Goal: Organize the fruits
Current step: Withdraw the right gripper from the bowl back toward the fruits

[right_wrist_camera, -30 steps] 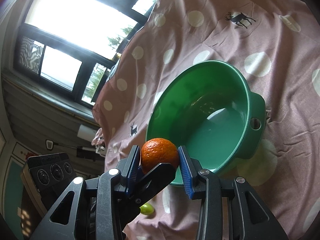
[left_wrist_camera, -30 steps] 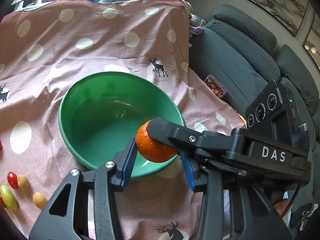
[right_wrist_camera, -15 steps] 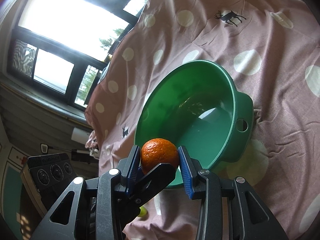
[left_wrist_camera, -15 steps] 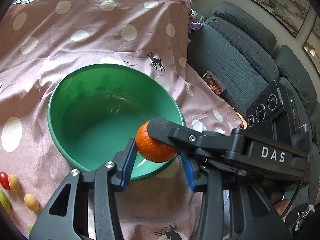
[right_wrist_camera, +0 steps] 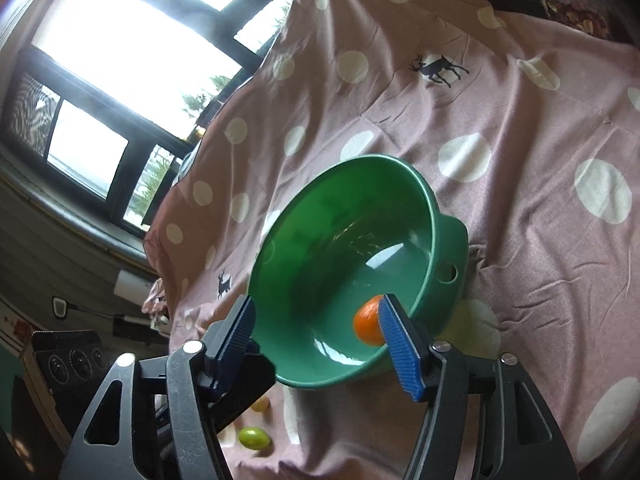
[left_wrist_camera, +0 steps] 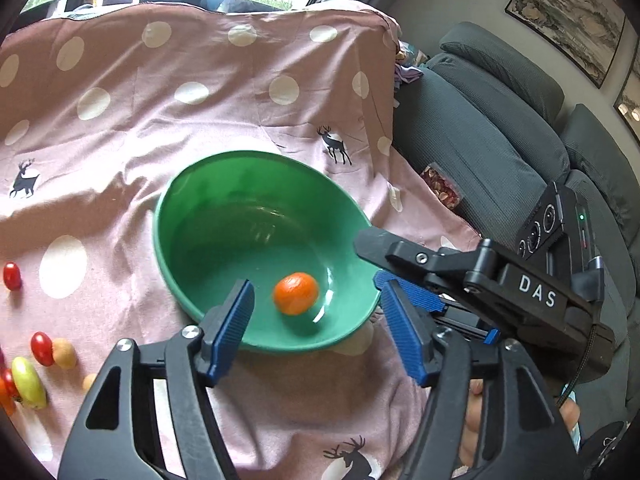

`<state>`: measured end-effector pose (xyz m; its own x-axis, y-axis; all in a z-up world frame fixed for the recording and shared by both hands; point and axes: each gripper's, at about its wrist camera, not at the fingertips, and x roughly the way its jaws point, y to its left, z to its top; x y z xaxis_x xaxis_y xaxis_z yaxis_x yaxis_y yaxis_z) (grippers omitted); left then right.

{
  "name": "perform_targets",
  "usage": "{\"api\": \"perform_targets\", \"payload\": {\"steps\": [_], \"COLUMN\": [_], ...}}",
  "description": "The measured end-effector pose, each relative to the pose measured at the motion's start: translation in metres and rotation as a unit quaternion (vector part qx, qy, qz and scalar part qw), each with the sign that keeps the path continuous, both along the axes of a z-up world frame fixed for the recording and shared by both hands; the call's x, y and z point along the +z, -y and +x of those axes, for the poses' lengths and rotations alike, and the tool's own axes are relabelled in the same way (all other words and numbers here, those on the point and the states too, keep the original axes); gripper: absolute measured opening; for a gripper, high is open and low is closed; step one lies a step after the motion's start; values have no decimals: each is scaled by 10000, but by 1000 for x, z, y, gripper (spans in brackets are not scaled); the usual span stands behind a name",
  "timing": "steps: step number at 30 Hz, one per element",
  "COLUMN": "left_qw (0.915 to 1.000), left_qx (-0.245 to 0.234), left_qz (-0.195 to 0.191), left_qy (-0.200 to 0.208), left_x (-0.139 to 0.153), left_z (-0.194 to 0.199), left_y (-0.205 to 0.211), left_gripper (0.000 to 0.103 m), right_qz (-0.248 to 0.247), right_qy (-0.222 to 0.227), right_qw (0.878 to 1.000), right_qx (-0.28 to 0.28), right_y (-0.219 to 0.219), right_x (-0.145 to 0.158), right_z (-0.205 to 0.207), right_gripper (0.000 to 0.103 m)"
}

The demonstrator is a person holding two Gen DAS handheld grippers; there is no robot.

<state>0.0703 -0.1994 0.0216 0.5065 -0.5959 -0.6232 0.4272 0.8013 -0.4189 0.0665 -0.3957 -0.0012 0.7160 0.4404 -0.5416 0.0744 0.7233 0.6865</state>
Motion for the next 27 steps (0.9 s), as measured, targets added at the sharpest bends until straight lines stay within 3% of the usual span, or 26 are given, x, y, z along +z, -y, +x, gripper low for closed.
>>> {"api": "perform_targets", "payload": {"steps": [4,7,10,15,22,27], "left_qw": [9989,9959,9906,9772,9451,9390], "left_qx": [402,739,1192,1989,3126,3278], "left_qz": [109,301,411,540,903,1034], "left_qy": [217,428,536,507,317,-135], "left_x": [15,24,29,28,-1,-24], "left_z": [-13,-25,-38,-53,-77,-73], "left_y": [-28,-52,-81,-138,-209,-229], "left_gripper": [83,91,101,102,102,102], "right_qz": [-27,57,-6,-22,-479,-804], "right_qy": [156,314,483,617,347,138], "right_qw": [9998,9991,9982,9953,9895,9802], "right_qx": [115,278,370,742,1316,1805], "right_y": [-6,-14,-27,-56,-109,-149], "right_x": [8,14,22,30,26,16], "right_z": [-3,-4,-9,-8,-1,4], "right_gripper": [71,90,92,94,100,100]}}
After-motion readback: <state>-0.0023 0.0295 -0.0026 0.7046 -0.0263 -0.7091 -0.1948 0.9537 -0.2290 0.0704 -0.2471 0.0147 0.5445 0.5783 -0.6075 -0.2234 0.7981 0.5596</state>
